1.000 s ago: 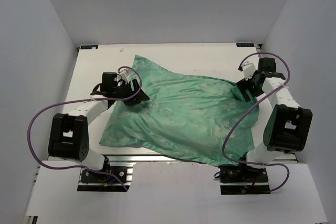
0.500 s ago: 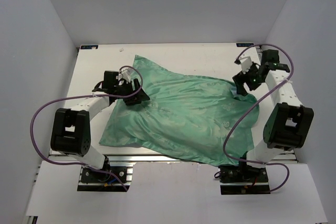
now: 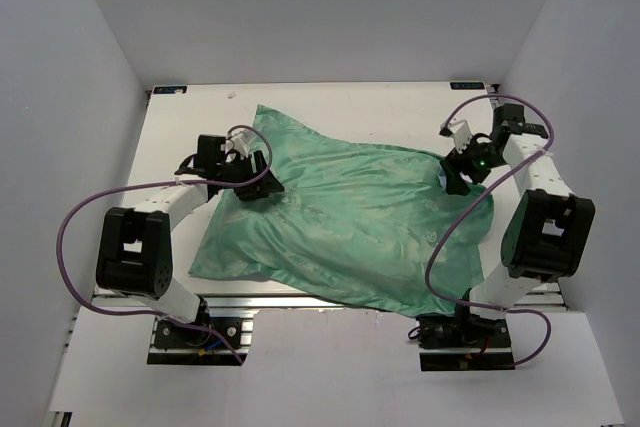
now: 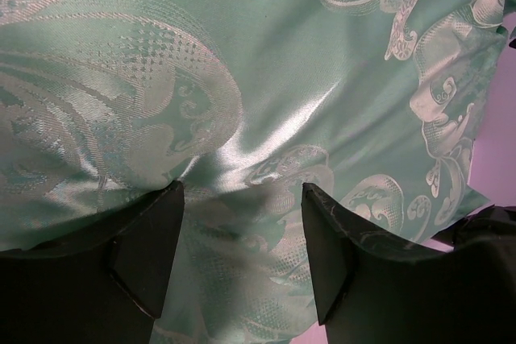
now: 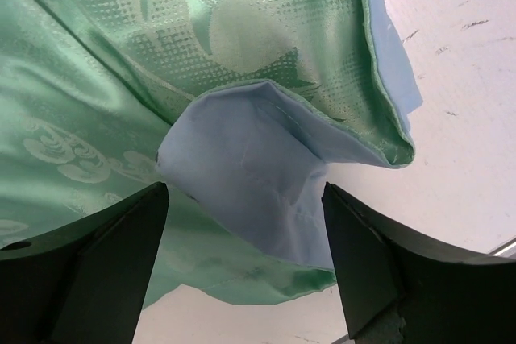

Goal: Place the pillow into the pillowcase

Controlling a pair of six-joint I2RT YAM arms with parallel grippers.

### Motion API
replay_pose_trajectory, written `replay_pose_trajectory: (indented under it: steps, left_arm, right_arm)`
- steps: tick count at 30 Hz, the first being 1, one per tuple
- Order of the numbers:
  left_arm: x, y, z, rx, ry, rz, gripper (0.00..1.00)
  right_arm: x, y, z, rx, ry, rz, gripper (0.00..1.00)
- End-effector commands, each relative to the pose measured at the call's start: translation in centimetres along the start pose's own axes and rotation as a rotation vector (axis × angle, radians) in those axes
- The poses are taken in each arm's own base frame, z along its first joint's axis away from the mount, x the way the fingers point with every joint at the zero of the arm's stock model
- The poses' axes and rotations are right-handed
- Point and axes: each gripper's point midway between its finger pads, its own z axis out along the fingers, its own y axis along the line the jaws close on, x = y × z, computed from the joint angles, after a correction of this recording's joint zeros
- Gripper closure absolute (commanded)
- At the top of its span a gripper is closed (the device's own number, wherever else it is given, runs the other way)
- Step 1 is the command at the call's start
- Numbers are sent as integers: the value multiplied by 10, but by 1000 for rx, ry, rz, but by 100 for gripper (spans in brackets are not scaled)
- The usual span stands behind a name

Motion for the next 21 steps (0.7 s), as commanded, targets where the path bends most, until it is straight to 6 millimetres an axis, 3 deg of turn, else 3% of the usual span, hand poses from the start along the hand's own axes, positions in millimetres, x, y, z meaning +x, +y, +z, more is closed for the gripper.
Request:
replay_pose_trajectory:
  steps: [1,3,5,7,10,14,19,21]
  left_arm:
    - [-6,10,-4,-59,-19,26,30]
    - [-7,9,-3,-54,-18,23,33]
    - [-9,7,-3,-49,-22,24,35]
    - [-10,6,-5,-53,-25,26,38]
    - [-15,6,-9,-73,-33,38,49]
    - [-21,8,-8,-90,-40,39,66]
    - [-32,12,-1,-106,-42,32,70]
    - [-36,16,-1,-123,-47,29,70]
  right_arm:
    - [-11,3,-15,4,-37,-56,17]
    - [-1,2,-5,-5,-7,-23,21]
    - [6,-10,5,31,13,-2,39]
    - [8,-17,9,51,23,52,63]
    - [9,-34,6,107,15,105,76]
    - [-1,-82,-25,313,-40,158,80]
    - [-14,-140,-76,552,-115,243,85]
    - [-16,-149,-82,588,-116,251,85]
